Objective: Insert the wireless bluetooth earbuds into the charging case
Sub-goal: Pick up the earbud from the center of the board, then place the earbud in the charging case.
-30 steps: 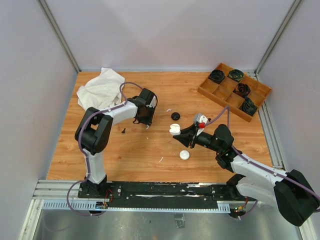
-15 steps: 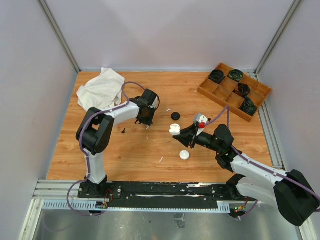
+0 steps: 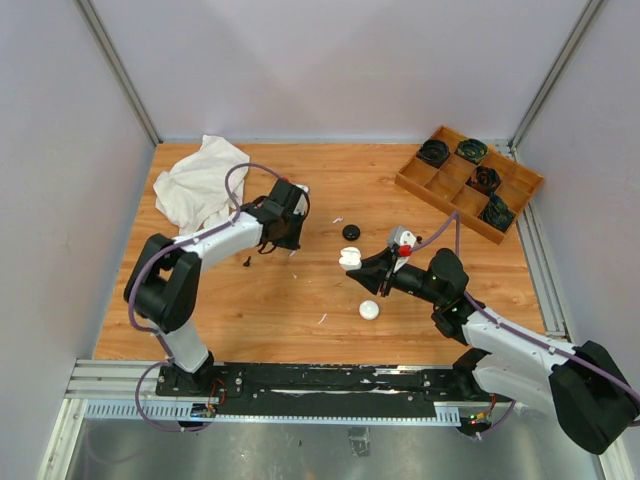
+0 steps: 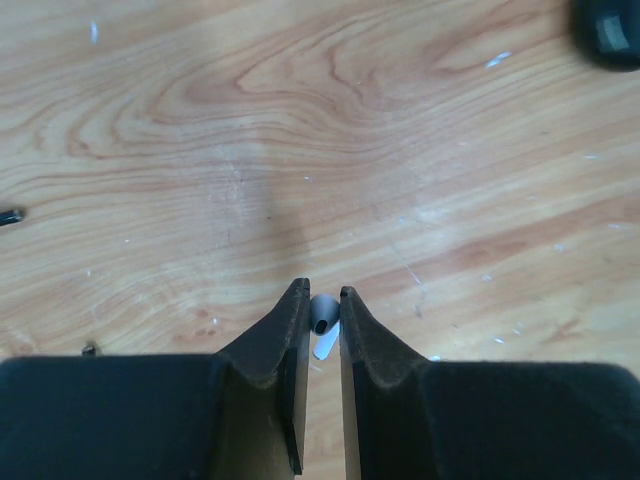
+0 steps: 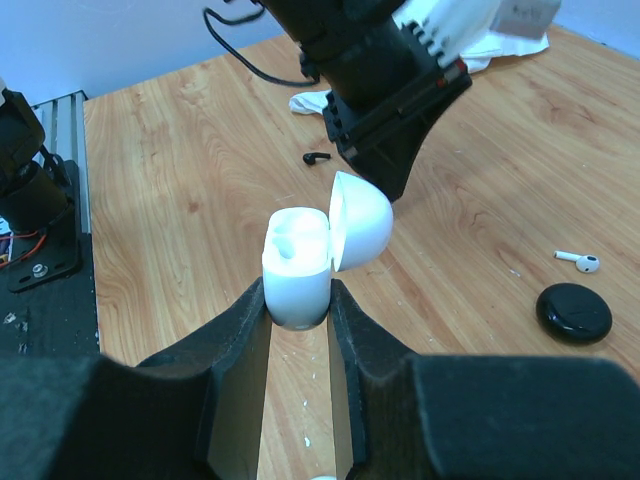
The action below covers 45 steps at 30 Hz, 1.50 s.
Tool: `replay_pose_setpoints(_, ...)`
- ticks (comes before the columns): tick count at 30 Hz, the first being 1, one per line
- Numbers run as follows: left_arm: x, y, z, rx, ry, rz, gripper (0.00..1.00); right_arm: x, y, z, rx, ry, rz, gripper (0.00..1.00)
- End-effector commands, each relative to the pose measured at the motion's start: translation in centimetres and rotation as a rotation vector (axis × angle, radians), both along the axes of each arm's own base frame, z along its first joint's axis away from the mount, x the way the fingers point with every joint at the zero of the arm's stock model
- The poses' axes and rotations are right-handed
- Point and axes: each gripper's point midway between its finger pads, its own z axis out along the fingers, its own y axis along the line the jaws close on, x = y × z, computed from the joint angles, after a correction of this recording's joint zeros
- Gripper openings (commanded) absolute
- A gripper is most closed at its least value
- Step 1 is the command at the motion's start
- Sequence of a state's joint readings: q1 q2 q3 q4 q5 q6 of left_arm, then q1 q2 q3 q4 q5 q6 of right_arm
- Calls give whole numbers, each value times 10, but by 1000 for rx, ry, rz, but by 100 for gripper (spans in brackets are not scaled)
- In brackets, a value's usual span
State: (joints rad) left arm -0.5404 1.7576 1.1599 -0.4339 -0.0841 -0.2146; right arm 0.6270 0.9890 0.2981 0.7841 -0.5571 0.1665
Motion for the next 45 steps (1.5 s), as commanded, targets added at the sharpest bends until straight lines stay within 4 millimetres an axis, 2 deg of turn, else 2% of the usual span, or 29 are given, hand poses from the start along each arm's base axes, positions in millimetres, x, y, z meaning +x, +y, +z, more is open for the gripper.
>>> replay_pose_setpoints(1,9,-19,54,-158,-165,-11,14,11,-6,22,38,-56,-29,6)
replay_pose_setpoints(8,-3,-31,118,-348,-343,-47,16,12,-4,28,75,-60,-30,5)
replay_pose_setpoints(16,-33,-52,180,-609,-497,-147,15,14,-2,38,119,-107,-26,3)
replay_pose_setpoints(22,-59,-65,219,-791,-622,-230,14,13,-2,43,139,-148,-19,2)
replay_pose_setpoints(28,-86,-81,250,-886,-709,-327,14,12,1,45,150,-157,0,2)
replay_pose_setpoints(33,-105,-88,267,-957,-752,-386,15,10,1,48,168,-177,10,3)
replay_pose_setpoints(45,-127,-107,265,-1030,-740,-453,15,6,0,55,208,-194,15,3)
